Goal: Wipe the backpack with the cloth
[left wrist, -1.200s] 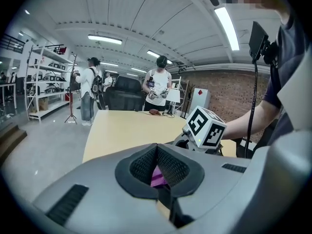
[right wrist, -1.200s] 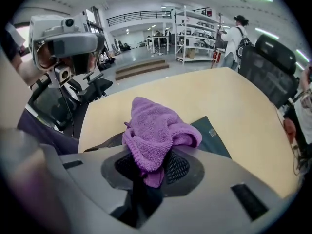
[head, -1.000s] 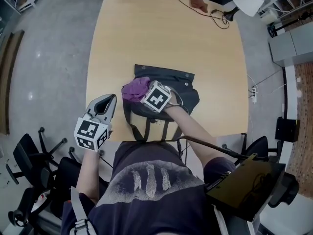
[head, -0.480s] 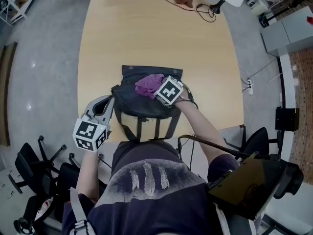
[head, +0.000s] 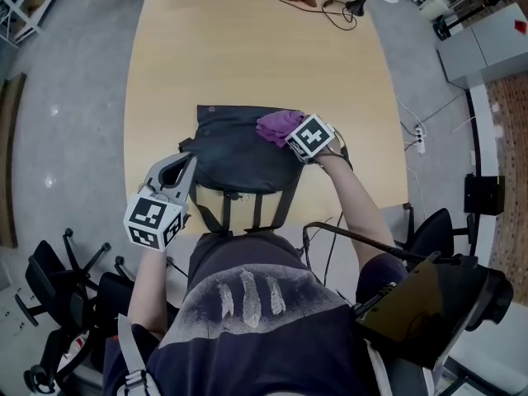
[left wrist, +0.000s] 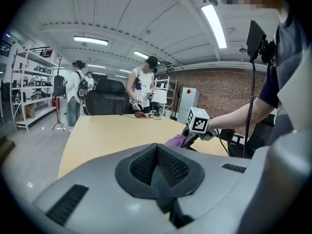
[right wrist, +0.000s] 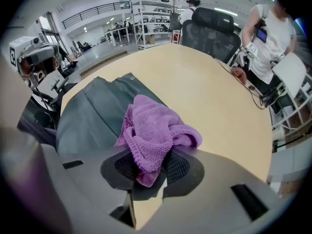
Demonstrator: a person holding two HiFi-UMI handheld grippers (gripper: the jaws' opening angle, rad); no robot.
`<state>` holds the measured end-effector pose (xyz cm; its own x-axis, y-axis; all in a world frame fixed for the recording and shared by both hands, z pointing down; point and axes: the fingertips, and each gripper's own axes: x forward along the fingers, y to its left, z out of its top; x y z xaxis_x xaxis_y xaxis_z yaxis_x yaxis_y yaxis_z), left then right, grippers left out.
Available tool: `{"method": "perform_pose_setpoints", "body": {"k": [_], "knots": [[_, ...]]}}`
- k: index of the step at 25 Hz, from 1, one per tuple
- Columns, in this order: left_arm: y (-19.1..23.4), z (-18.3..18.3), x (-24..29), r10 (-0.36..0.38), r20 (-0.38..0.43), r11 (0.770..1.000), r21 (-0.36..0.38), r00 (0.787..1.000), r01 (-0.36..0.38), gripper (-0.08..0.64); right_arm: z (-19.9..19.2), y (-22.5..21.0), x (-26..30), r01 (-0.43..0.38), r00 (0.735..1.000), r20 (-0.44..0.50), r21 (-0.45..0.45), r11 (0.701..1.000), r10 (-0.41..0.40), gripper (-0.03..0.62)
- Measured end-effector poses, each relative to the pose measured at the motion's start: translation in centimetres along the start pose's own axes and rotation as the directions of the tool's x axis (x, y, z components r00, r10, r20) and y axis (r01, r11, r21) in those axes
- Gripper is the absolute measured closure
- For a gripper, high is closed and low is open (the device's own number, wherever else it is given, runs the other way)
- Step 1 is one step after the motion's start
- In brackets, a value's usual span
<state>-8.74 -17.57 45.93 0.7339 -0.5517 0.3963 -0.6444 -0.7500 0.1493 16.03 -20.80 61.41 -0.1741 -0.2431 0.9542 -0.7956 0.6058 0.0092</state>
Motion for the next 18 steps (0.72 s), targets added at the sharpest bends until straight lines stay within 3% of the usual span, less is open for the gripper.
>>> {"method": "perform_pose_setpoints", "body": {"k": [7, 12, 15, 18], "knots": [[-0.8, 0.0, 0.2, -0.005, 0.004, 1.0, -0.005, 1.0, 0.005, 0.552, -5.0, -4.9, -1.6, 0.136, 0.987, -0.09, 0.043, 0.99, -0.132, 0.489], [-1.6, -0.1, 0.7, -0.019, 0.003, 1.0, -0.003, 1.0, 0.019, 0.552, -7.7, -8.0, -6.3, 0.205, 0.978, -0.009, 0.183, 0.961, -0.207, 0.489], [-2.3, 0.0, 1.1, -0.031, 0.003, 1.0, 0.0, 1.0, 0.031, 0.552, -8.1, -7.4, -7.9, 0.164, 0.977, 0.075, 0.318, 0.934, -0.197, 0.489], [-3.4, 0.2, 1.4, -0.043, 0.003, 0.999, 0.01, 0.999, 0.043, 0.552, -9.0, -4.7, -5.8, 0.099, 0.987, 0.077, 0.373, 0.922, -0.138, 0.489]]}}
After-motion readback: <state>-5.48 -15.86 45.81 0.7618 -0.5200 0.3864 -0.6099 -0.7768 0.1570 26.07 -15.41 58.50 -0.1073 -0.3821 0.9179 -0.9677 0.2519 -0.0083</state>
